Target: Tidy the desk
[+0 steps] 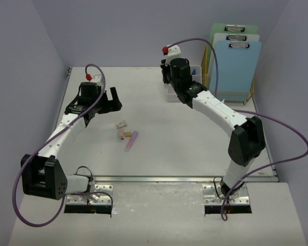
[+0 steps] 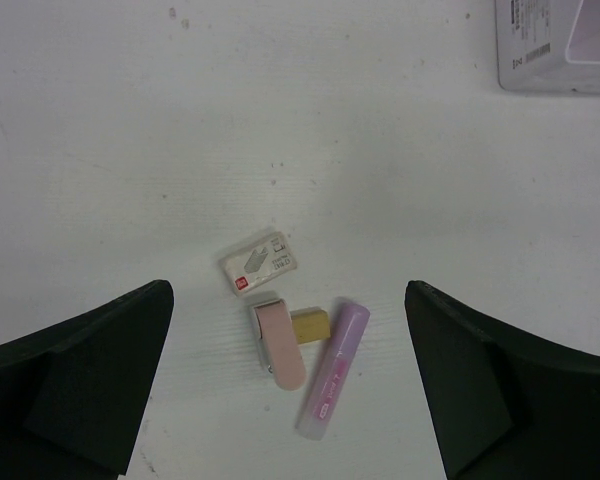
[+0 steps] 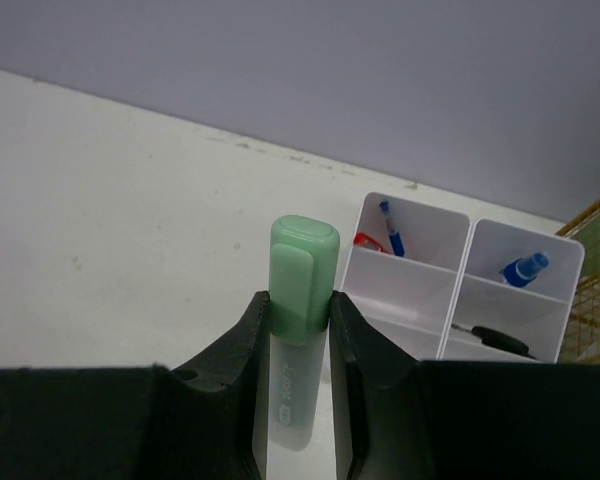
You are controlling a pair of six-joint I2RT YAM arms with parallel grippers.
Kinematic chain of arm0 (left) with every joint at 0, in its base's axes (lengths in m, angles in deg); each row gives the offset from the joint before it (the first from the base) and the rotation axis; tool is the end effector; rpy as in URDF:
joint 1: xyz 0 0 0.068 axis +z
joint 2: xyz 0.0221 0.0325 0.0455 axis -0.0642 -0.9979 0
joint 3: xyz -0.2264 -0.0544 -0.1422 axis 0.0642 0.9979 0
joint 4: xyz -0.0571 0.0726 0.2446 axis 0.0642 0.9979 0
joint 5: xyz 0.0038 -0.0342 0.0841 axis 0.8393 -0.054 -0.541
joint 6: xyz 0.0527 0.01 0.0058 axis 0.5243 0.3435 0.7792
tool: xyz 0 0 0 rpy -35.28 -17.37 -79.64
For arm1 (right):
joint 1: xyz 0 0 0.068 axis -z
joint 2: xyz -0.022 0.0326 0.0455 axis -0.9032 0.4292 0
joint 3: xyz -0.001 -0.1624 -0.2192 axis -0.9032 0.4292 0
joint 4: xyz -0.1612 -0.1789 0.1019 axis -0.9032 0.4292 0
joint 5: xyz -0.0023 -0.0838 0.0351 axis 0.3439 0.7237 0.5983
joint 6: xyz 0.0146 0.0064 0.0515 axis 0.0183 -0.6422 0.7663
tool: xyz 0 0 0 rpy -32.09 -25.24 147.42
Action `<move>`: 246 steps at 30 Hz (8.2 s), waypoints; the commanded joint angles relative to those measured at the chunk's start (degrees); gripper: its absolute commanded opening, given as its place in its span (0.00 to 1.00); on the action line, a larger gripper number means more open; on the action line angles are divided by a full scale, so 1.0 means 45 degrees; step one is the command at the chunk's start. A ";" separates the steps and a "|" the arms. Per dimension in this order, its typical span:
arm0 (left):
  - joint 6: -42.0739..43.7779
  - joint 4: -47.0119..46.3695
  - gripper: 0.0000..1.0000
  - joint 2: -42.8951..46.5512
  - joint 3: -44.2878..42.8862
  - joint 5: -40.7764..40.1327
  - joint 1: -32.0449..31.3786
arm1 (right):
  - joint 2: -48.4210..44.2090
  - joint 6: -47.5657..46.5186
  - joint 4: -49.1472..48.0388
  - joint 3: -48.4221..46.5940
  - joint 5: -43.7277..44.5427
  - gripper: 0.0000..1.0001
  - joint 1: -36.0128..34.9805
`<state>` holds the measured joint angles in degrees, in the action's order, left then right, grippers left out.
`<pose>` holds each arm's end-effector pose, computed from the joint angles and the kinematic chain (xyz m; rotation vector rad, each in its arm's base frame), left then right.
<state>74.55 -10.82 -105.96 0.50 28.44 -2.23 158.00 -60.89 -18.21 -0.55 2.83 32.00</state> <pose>0.2802 -0.0331 0.2883 -0.0900 2.2520 -0.3067 0.3701 0.2221 0.3430 -0.1198 1.7766 0.2131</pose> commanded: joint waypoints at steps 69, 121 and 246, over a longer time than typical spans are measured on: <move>0.0035 -0.0677 1.00 0.0034 0.0053 -0.2079 0.0474 | 0.4089 0.9474 0.7474 -0.1066 -0.3176 0.54 -0.4097; -0.0094 -0.0426 1.00 -0.0919 -0.0197 -0.1076 0.0982 | 0.1394 0.4444 0.4772 0.0330 -0.0385 0.00 -0.0816; 0.0685 0.3132 0.55 -0.4039 0.0111 -0.1073 -0.2159 | -0.4762 0.0147 0.2948 0.5776 -0.3706 0.78 0.3629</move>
<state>78.71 5.61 -123.24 -0.18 23.87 -10.55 135.96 -61.05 -2.78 26.73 -13.20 47.97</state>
